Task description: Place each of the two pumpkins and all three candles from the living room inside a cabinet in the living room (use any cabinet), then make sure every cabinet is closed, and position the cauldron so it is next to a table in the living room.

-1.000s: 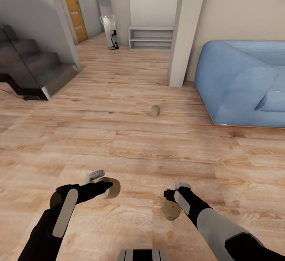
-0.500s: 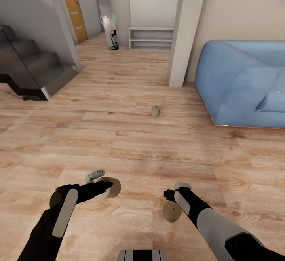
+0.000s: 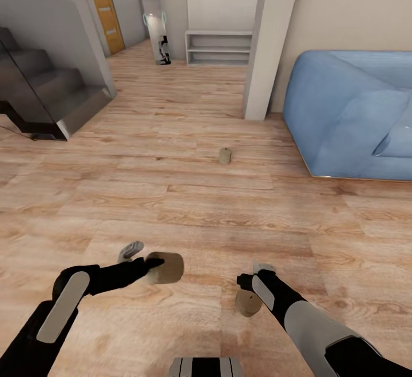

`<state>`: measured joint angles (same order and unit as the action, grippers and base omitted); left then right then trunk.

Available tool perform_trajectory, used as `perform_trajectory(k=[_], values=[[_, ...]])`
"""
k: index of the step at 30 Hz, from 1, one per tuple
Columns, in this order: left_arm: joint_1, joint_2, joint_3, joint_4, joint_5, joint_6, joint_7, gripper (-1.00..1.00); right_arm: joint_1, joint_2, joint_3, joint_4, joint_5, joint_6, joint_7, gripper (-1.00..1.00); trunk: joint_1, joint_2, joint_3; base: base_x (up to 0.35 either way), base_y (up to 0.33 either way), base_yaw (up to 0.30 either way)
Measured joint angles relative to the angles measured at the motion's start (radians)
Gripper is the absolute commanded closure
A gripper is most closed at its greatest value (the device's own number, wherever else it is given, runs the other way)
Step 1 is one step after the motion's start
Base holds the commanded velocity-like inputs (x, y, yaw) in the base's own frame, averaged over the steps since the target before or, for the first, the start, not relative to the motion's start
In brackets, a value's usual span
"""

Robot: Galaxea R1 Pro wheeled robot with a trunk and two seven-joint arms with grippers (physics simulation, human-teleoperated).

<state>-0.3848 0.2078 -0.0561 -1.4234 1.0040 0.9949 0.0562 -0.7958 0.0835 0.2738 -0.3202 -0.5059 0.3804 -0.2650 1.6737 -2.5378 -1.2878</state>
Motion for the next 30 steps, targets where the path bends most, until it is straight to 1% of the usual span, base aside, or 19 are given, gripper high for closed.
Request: perform_trajectory(k=[1, 2, 3, 5, 7, 8, 9, 12, 13, 14, 15, 17, 18, 19, 20, 21, 23, 25, 30], values=[[0.000, 0.011, -0.009, 0.000, 0.009, 0.000, -0.002, 1.00, 0.000, 0.000, 0.000, 0.000, 0.000, 0.000, 0.000, -1.00, 0.000, 0.000, 0.000, 0.000, 0.000, 0.000], [0.000, 0.032, -0.026, 0.000, 0.055, 0.000, -0.007, 1.00, 0.000, 0.000, 0.001, 0.000, 0.000, 0.000, 0.000, -1.00, 0.000, 0.000, 0.000, 0.000, 0.000, 0.000], [0.000, 0.041, -0.033, -0.001, 0.092, -0.001, -0.009, 1.00, 0.000, 0.000, 0.001, 0.000, 0.000, 0.000, 0.000, -1.00, 0.000, 0.000, 0.000, 0.000, 0.000, 0.000], [0.000, 0.051, -0.041, 0.000, 0.120, 0.000, -0.012, 1.00, 0.000, 0.000, 0.001, 0.000, 0.000, 0.000, 0.000, -1.00, 0.000, 0.000, 0.000, 0.000, 0.000, 0.000], [0.000, 0.056, -0.044, 0.000, 0.148, 0.000, -0.013, 1.00, 0.000, 0.000, 0.001, 0.000, 0.000, 0.000, 0.000, -1.00, 0.000, 0.000, 0.000, 0.000, 0.000, 0.000], [0.000, 0.056, -0.044, 0.000, 0.155, 0.000, -0.014, 1.00, 0.000, 0.000, 0.001, 0.000, 0.000, 0.000, 0.000, -1.00, 0.000, 0.000, 0.000, 0.000, 0.000, 0.000], [0.000, 0.058, -0.045, 0.000, 0.174, 0.000, -0.014, 1.00, 0.000, 0.000, 0.001, 0.000, 0.000, 0.000, 0.000, -1.00, 0.000, 0.000, 0.000, 0.000, 0.000, 0.000], [0.000, 0.066, -0.047, 0.000, 0.233, 0.001, -0.015, 1.00, 0.000, 0.000, 0.002, 0.000, 0.000, 0.000, 0.001, -1.00, 0.000, 0.000, 0.000, 0.000, 0.000, 0.000], [0.000, 0.075, -0.049, 0.000, 0.266, 0.001, -0.015, 1.00, 0.000, 0.000, 0.002, 0.000, 0.000, 0.000, 0.001, -1.00, 0.000, 0.000, 0.000, 0.000, 0.000, 0.000], [0.000, 0.084, -0.053, 0.000, 0.290, 0.002, -0.015, 1.00, 0.000, 0.000, 0.002, 0.000, 0.000, 0.000, 0.001, -1.00, 0.000, 0.000, 0.000, 0.000, 0.000, 0.000], [0.000, 0.093, -0.061, 0.000, 0.308, 0.002, -0.016, 1.00, 0.000, 0.000, 0.002, 0.000, 0.000, 0.000, 0.001, -1.00, 0.000, 0.000, 0.000, 0.000, 0.000, 0.000], [0.000, 0.113, -0.081, 0.000, 0.360, 0.002, -0.016, 1.00, 0.000, 0.000, 0.002, 0.000, 0.000, 0.000, 0.001, -1.00, 0.001, 0.000, -0.004, 0.000, 0.000, 0.000], [0.000, 0.118, -0.087, 0.000, 0.370, 0.002, -0.017, 1.00, 0.000, 0.000, 0.002, 0.000, 0.000, 0.000, 0.001, -1.00, 0.001, 0.000, -0.008, 0.000, 0.000, 0.000], [0.000, 0.131, -0.100, 0.000, 0.401, 0.002, -0.029, 1.00, 0.000, 0.000, 0.001, 0.000, 0.000, 0.000, 0.001, -1.00, 0.001, -0.001, -0.012, 0.000, 0.000, 0.000], [0.000, 0.138, -0.108, 0.000, 0.433, 0.001, -0.053, 1.00, 0.000, 0.000, 0.002, 0.000, 0.000, 0.000, 0.001, -1.00, 0.001, -0.001, -0.012, 0.000, 0.000, 0.000], [0.000, 0.143, -0.113, 0.000, 0.449, 0.001, -0.071, 1.00, 0.000, 0.000, 0.002, 0.000, 0.000, 0.000, 0.001, -1.00, 0.001, -0.001, -0.012, 0.000, 0.000, 0.000], [0.000, 0.151, -0.119, 0.000, 0.446, 0.001, -0.099, 1.00, 0.000, 0.000, 0.002, 0.000, 0.000, 0.000, 0.001, -1.00, 0.001, -0.001, -0.012, 0.000, 0.000, 0.000], [0.000, 0.155, -0.123, 0.000, 0.450, 0.001, -0.110, 1.00, 0.000, 0.000, 0.002, 0.000, 0.000, 0.000, 0.000, -1.00, 0.001, -0.001, -0.012, 0.000, 0.000, 0.000], [0.000, 0.158, -0.133, 0.000, 0.452, 0.001, -0.120, 1.00, 0.000, 0.000, 0.002, 0.000, 0.000, 0.003, 0.001, -1.00, 0.001, -0.001, -0.012, 0.000, 0.000, 0.000]])
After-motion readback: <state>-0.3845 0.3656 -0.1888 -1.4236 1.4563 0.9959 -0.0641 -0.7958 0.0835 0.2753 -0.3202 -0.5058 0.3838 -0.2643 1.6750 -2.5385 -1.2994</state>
